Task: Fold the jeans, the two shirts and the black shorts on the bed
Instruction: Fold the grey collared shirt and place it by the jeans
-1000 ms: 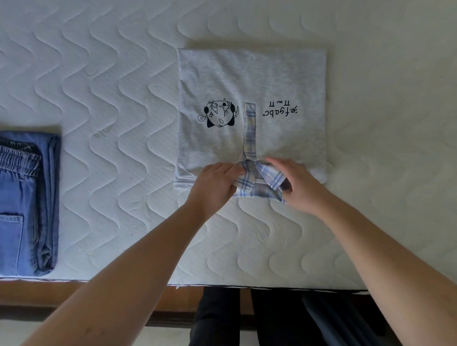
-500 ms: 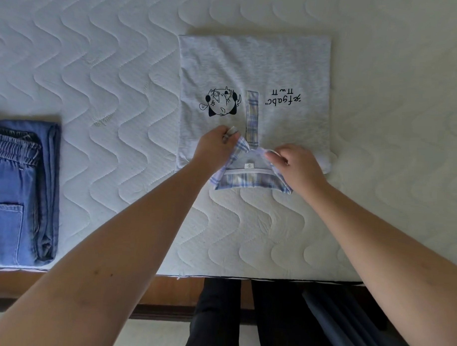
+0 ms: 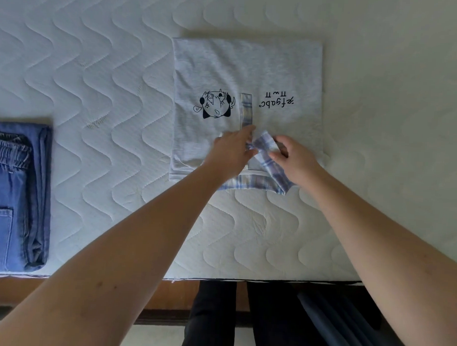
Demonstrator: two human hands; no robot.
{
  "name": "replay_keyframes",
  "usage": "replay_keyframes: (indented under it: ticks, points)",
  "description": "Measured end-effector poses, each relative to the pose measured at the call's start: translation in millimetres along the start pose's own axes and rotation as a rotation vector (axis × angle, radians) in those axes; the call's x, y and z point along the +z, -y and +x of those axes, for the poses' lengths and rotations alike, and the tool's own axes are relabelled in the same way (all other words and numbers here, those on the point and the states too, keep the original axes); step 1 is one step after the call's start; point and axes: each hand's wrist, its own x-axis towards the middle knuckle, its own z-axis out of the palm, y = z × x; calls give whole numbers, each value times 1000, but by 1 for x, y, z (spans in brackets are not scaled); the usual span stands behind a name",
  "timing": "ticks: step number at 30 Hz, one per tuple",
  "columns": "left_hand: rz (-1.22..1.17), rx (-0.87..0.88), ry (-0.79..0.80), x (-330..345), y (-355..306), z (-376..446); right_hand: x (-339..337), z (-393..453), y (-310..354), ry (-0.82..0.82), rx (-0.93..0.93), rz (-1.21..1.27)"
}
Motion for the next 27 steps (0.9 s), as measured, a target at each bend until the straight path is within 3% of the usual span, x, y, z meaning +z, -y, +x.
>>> replay_keyframes:
  ticks: [6,8,13,17,20,23,27]
  points:
    - [18,-155,85,-7,-7,22,-6,-12,-26,-30,77,-10]
    - [87,-117,91,-11,-7,25,-5,-14,-28,-67,45,-39]
    - [11,-33,-133,-16,-1,9,0,-28,-22,-346,-9,-108]
    - [-64,-14,-350,-24,17,-36,20,-55,-27,-366,231,-56]
    - [-205,-394,-387,-26,26,-76,32,-67,-35,-274,445,46]
    - [-407,-818,-200,-12,35,-96,36,-70,-34,-119,606,331]
    - [-1032,-1003,-69,2,29,-101,38,-67,-23,-61,648,741]
